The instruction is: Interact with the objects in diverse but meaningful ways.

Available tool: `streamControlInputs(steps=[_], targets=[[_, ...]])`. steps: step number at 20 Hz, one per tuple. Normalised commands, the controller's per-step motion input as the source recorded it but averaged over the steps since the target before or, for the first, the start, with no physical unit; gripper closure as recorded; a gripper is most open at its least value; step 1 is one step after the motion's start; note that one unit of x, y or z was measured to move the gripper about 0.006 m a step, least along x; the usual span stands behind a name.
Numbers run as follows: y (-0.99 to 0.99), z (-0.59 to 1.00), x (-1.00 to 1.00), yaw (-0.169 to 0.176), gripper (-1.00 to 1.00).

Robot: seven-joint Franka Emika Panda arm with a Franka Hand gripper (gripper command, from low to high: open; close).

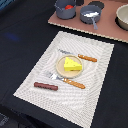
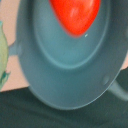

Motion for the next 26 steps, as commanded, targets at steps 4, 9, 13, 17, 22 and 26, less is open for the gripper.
streamControlInputs(steps=[4,9,13,17,22,26], targets=[[-0.87,0.07,0.66,0.003,-1.0],[-0.91,0.08,0.63,0.0,-1.0],[-0.96,0.05,0.53,0.0,-1.0],[-0.99,0.0,0.38,0.0,-1.0],[-1.0,0.0,0.27,0.0,-1.0],[-1.0,0.0,0.25,0.0,-1.0]])
